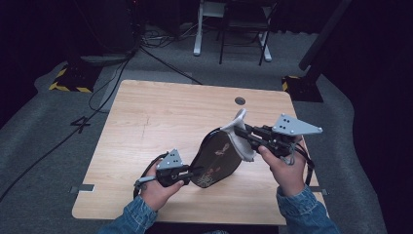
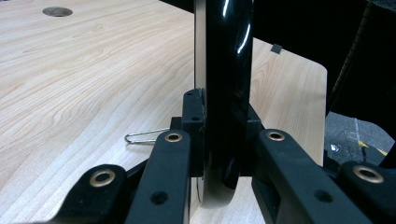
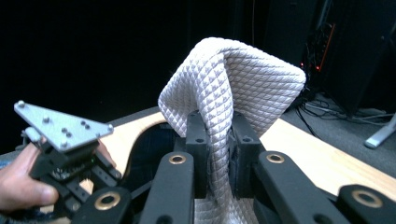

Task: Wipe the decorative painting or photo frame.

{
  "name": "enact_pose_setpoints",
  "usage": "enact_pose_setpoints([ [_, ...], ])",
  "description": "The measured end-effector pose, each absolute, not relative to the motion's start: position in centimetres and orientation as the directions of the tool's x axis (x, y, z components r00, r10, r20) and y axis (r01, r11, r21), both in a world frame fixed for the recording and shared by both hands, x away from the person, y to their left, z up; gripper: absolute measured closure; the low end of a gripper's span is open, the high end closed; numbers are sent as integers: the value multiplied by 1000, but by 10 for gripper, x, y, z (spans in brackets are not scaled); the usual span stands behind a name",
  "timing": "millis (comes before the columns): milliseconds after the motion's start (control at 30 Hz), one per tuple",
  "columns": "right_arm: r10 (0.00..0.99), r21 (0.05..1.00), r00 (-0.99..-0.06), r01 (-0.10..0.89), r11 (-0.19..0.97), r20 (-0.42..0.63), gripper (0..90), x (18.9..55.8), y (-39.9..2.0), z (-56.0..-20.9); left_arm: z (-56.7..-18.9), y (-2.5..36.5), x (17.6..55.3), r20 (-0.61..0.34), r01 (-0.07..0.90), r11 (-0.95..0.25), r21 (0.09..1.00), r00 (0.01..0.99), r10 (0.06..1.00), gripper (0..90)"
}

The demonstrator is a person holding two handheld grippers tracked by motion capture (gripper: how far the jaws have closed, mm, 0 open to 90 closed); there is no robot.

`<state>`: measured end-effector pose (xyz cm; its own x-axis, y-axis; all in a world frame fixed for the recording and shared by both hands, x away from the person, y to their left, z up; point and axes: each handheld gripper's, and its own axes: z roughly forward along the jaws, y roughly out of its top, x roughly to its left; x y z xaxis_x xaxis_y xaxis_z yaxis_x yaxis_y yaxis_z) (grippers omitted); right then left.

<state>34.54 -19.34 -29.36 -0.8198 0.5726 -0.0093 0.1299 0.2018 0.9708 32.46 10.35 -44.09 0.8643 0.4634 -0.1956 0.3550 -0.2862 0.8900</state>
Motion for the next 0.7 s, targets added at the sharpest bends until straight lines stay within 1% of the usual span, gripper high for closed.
enact_pose_setpoints([
  [133,571,976,-821,124,181,-1,813,352,-183,-292,-441,103,324,-192,353,-288,890,865,464,801],
  [267,541,982,-841,111,151,12,811,355,-169,-289,-441,103,324,-195,354,-288,890,865,462,801],
  [433,530,982,-848,100,161,-1,807,356,-157,-292,-441,103,324,-194,355,-291,889,866,461,801],
  [533,530,977,-848,88,194,-29,806,358,-149,-296,-441,103,325,-194,354,-292,888,866,460,801],
  [700,548,974,-834,71,217,-62,806,362,-145,-299,-441,103,325,-193,353,-292,889,867,460,801],
])
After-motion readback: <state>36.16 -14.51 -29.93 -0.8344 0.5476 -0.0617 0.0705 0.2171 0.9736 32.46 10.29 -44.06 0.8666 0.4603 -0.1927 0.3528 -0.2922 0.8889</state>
